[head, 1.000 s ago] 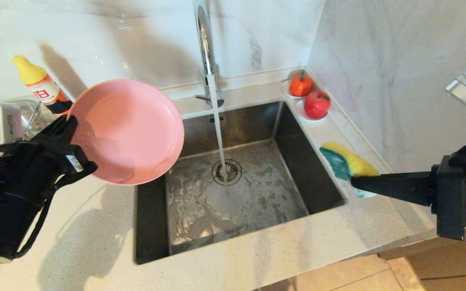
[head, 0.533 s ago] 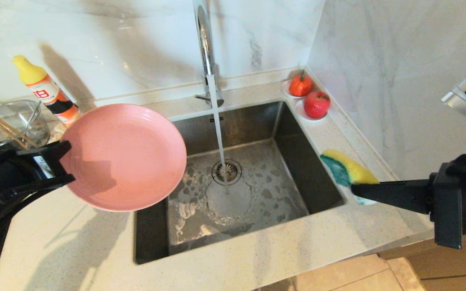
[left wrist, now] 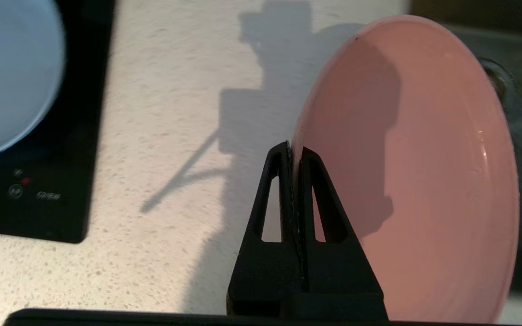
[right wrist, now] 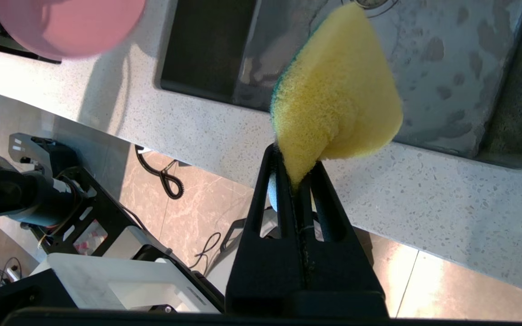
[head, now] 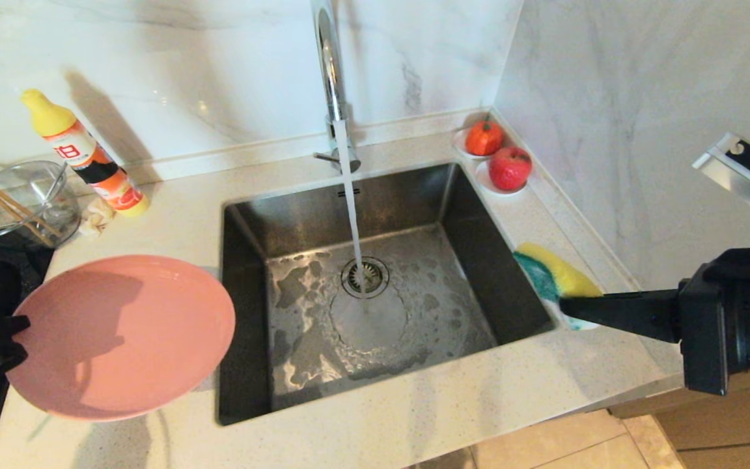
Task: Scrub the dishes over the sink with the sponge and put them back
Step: Place the plate on the table
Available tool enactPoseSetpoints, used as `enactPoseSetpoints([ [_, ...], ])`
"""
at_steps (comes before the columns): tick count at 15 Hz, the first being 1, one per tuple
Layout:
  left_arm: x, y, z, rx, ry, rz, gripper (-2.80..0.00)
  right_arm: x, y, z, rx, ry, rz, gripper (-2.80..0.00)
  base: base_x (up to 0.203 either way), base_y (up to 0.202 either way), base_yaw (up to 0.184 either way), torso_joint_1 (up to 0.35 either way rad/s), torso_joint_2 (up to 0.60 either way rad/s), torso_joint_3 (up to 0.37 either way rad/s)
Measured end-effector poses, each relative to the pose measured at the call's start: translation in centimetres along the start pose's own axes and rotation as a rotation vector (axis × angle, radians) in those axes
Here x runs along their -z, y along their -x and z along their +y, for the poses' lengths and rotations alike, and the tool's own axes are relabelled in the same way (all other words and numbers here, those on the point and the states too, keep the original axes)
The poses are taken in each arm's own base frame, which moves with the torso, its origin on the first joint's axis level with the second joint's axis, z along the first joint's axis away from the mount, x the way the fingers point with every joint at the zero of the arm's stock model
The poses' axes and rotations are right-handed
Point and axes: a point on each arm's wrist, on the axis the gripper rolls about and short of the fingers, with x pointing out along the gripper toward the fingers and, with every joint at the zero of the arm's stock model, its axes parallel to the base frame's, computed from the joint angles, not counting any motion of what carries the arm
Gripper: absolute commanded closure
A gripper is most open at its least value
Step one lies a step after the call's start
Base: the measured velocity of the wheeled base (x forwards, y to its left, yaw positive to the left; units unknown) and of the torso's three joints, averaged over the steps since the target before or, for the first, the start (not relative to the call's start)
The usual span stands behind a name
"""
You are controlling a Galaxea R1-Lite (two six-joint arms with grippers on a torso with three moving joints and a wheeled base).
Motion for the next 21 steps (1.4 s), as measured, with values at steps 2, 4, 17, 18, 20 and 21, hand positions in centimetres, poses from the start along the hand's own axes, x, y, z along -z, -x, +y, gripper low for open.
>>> enactPoseSetpoints([
  [2,-0.6,-2.0,1.8,-0.029,0.065,-0.009,0.0,0.1,-0.1,0.0,0.002,0.001,0.006,0.0,0.0,0.0,0.0,0.0,0.0,0.0],
  [4,-1.1,-3.8,3.8,-0.03,0.115,-0.015,0.0,0.2,-0.2,-0.1,-0.001,0.003,0.017,0.0,0.0,0.0,0.0,0.0,0.0,0.0],
  [17,-0.2,-11.5,12.6,-0.049,0.231,0.07,0.0,0.5,-1.0,-0.1,-0.006,0.019,0.072,0.0,0.0,0.0,0.0,0.0,0.0,0.0],
  [18,-0.2,-12.0,12.9,-0.052,0.233,0.076,0.0,0.5,-1.0,-0.1,-0.005,0.021,0.074,0.0,0.0,0.0,0.0,0.0,0.0,0.0],
  [20,-0.1,-12.8,13.5,-0.058,0.229,0.09,0.0,0.5,-1.1,-0.1,-0.006,0.021,0.076,0.0,0.0,0.0,0.0,0.0,0.0,0.0],
  [21,-0.2,-13.1,13.8,-0.062,0.23,0.09,0.0,0.5,-1.1,-0.1,-0.006,0.023,0.078,0.0,0.0,0.0,0.0,0.0,0.0,0.0],
])
